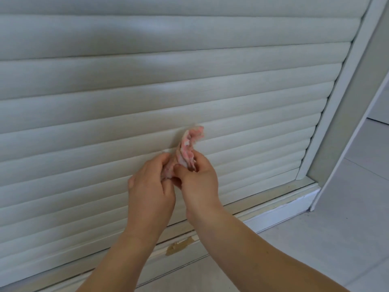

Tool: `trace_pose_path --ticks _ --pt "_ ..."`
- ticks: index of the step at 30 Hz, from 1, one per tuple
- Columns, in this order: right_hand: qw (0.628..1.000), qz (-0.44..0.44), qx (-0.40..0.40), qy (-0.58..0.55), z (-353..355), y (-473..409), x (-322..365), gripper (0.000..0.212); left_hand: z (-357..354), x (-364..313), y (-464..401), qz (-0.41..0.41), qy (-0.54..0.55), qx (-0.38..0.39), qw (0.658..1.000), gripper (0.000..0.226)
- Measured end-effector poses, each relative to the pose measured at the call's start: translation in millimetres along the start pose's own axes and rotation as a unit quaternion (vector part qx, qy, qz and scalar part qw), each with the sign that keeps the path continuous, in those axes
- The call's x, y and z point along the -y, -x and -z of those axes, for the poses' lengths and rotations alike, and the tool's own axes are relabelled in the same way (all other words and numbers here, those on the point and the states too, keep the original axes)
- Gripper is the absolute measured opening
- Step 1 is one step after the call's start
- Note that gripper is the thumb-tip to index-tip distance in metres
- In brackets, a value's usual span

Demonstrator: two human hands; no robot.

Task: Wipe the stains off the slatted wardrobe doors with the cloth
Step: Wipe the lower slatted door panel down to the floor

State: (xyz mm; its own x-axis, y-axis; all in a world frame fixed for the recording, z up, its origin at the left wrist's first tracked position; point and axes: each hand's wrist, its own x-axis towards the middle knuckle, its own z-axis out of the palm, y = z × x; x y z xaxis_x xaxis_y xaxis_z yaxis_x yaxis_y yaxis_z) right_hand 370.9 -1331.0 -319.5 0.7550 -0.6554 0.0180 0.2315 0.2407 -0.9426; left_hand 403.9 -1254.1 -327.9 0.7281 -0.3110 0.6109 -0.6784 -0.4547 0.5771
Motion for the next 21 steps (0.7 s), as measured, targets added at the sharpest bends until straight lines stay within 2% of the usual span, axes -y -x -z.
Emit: trace_pose_path --ticks 4,6,9,14,17,21 --pt "0.997 0.003 0.074 -0.02 3 -2 46 0.034 17 -33 -16 0.043 0.126 -0.006 0.991 0.043" --pt "0.992 -0.029 0.118 -0.034 3 -6 69 0.026 24 -45 -28 0.047 0.137 -0.009 0.989 0.04" --pt "0.983 -0.103 0.146 -0.044 -3 -13 104 0.017 38 -57 -49 0.069 0.106 0.011 0.992 0.051" --pt "0.965 -0.21 0.149 0.056 -19 -22 168 0.031 79 -91 -86 0.119 0.068 0.085 0.987 0.057" --pt "0.939 -0.274 0.157 0.14 -30 -13 221 0.039 116 -122 -105 0.167 0.079 0.139 0.973 0.044" --pt "0.912 -0.328 0.163 0.186 -49 -5 290 0.048 163 -166 -138 0.271 0.133 0.163 0.939 0.023"
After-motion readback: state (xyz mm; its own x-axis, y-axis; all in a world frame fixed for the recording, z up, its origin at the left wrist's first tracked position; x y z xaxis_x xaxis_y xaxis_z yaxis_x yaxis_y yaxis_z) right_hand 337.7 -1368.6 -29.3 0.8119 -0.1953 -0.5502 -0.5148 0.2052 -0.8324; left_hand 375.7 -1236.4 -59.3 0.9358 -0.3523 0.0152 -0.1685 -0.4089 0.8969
